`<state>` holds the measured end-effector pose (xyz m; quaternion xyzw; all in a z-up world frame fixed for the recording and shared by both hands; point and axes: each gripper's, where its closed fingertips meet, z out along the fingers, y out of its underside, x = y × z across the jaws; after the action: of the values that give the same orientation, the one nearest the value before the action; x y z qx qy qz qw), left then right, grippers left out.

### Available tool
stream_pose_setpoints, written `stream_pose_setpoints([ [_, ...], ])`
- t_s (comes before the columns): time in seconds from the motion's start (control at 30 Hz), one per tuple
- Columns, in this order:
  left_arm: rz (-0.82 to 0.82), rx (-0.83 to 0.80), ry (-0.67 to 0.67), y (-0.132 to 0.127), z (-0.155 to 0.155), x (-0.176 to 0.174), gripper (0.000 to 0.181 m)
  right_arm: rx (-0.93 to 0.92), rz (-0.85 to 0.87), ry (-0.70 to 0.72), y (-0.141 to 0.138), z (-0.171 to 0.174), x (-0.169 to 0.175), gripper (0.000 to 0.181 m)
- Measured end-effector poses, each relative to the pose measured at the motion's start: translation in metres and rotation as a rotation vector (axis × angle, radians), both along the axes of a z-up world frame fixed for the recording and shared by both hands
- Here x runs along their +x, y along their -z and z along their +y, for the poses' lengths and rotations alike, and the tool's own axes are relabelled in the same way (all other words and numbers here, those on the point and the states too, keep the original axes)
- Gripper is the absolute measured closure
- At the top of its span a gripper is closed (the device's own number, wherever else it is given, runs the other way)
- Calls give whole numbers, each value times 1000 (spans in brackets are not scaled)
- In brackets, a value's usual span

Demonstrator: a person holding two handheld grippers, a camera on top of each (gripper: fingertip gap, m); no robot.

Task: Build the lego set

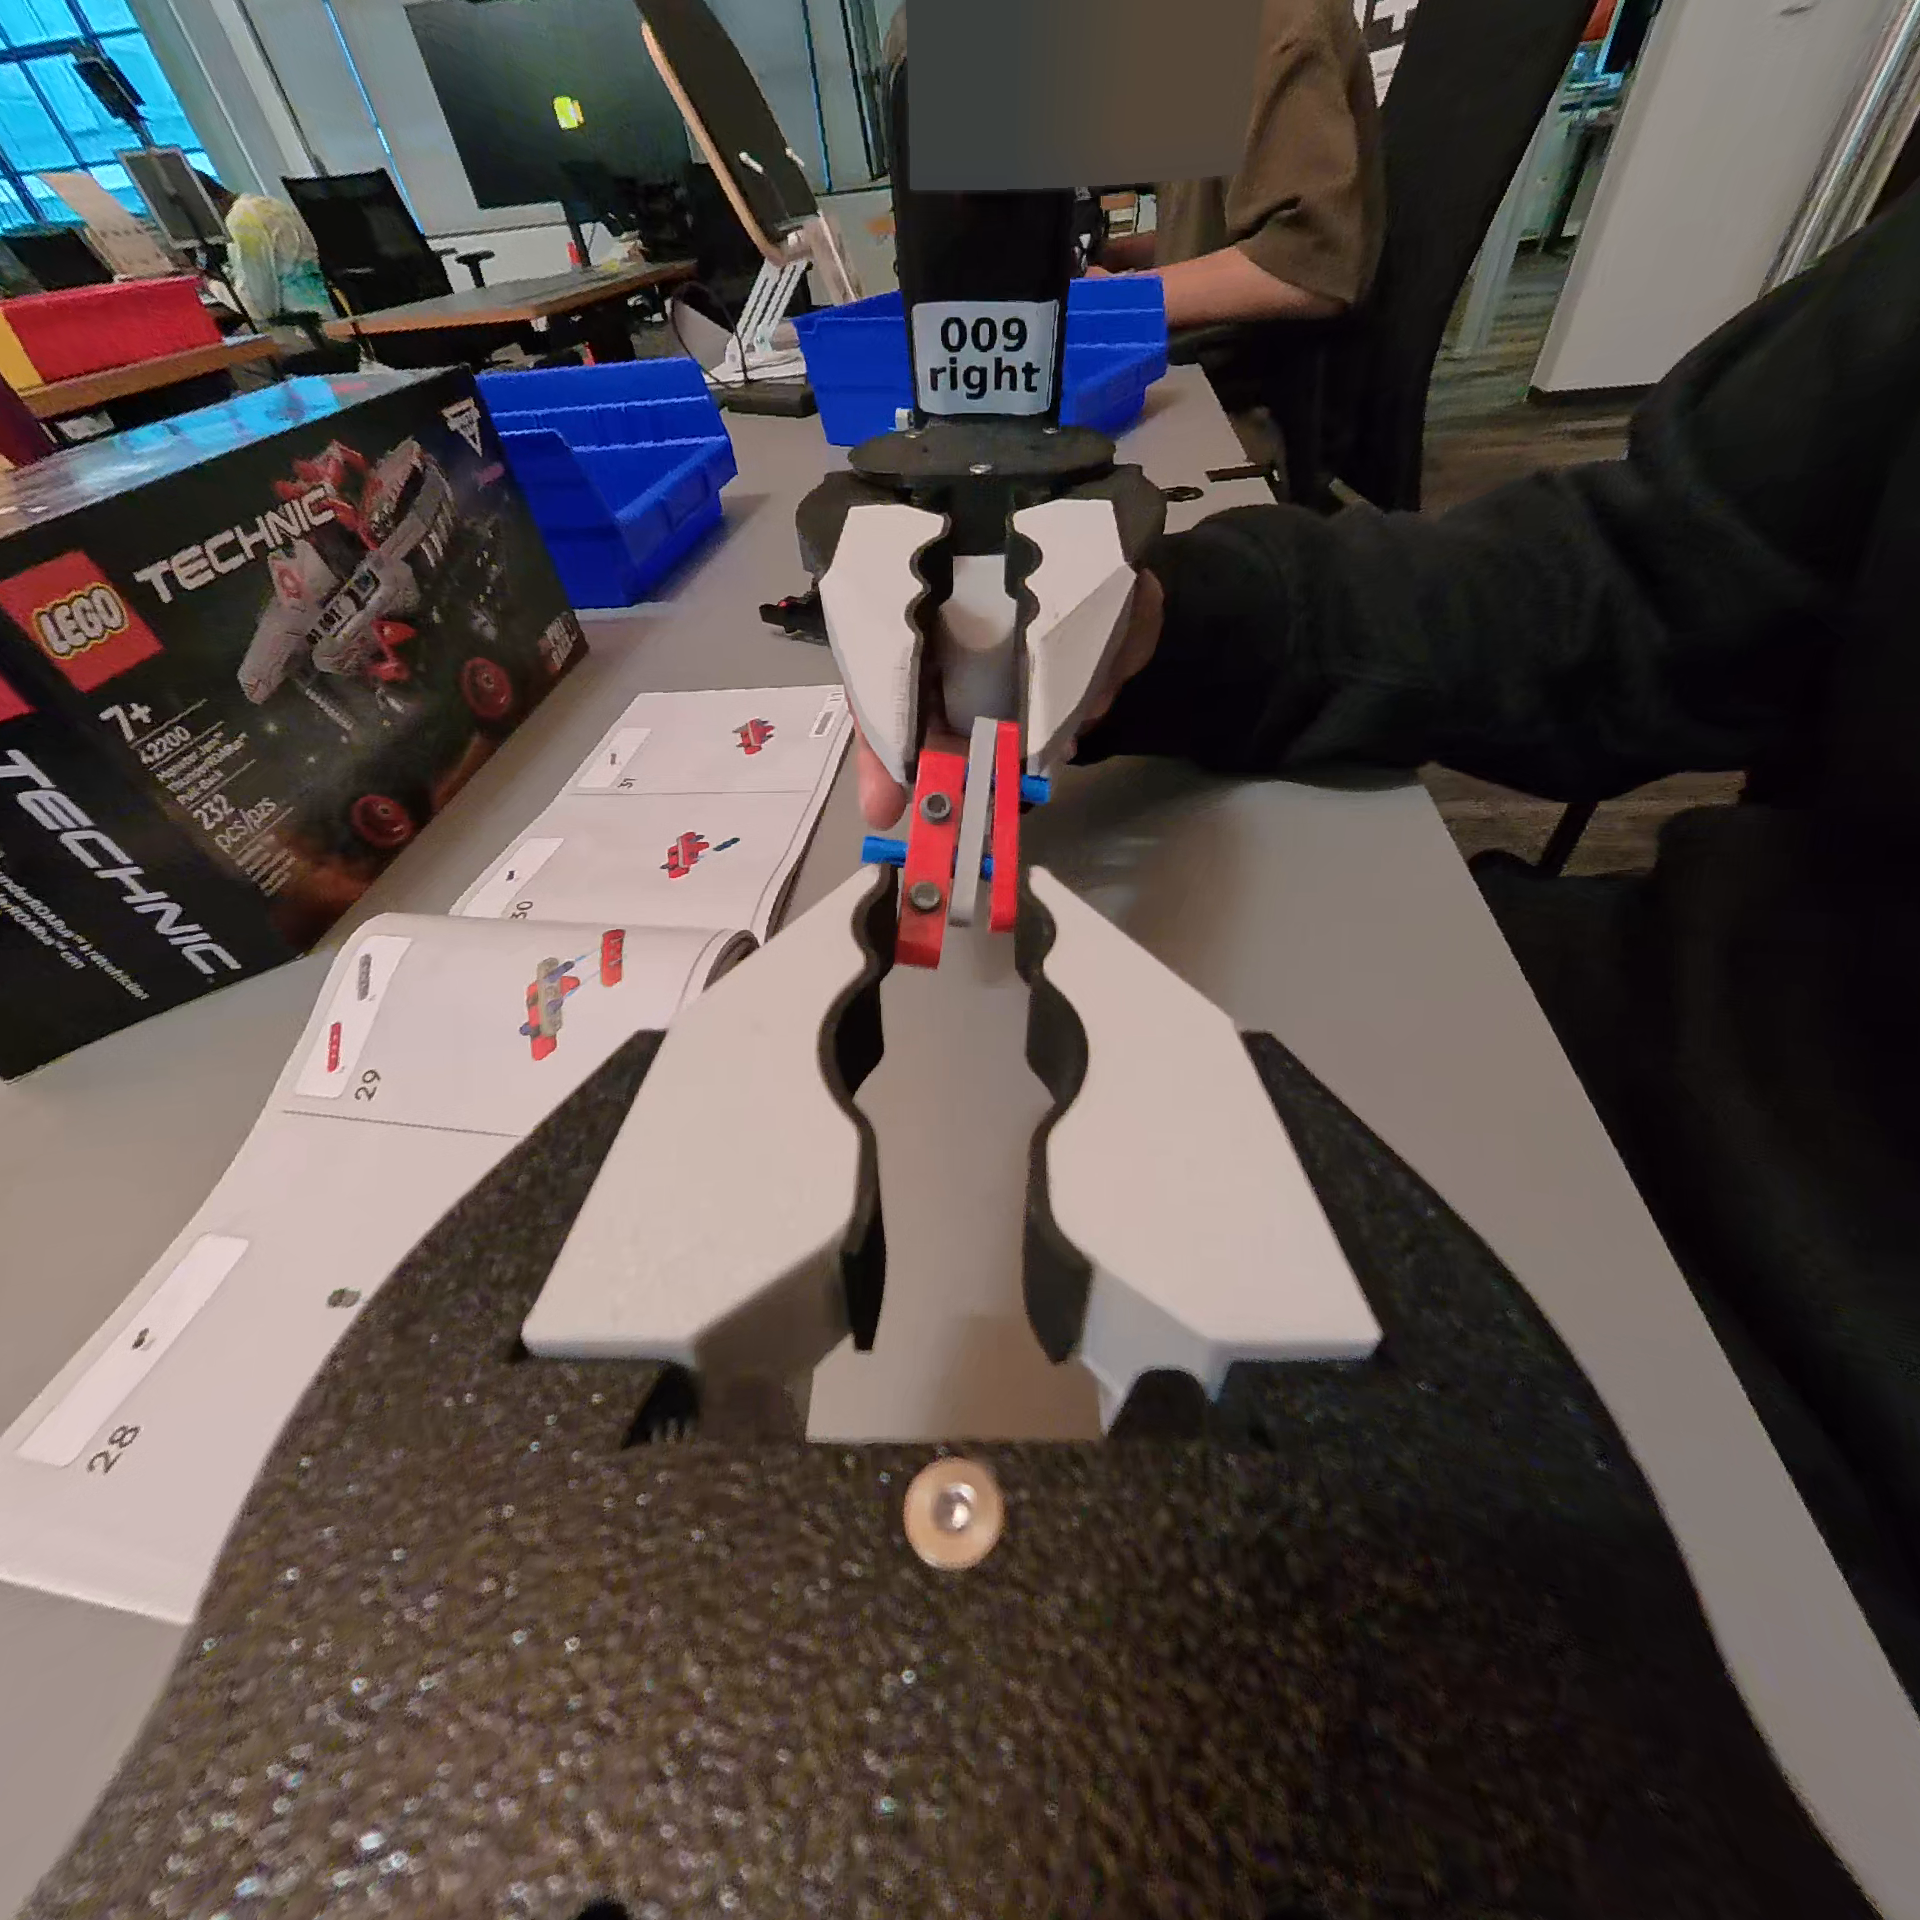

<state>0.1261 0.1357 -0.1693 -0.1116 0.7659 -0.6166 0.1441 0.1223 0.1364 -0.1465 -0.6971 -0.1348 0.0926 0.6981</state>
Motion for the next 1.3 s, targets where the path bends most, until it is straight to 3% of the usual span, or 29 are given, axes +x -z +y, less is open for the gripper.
stream_pose_setpoints([
  [0.63, -33, 64, 0, 1, 6, -5, 163, -17, -15, 2, 3, 0, 0, 166],
  [1.3, -90, 212, 5, 19, 3, -4, 168, -45, -49, -36, 15, -2, -7, 165],
])
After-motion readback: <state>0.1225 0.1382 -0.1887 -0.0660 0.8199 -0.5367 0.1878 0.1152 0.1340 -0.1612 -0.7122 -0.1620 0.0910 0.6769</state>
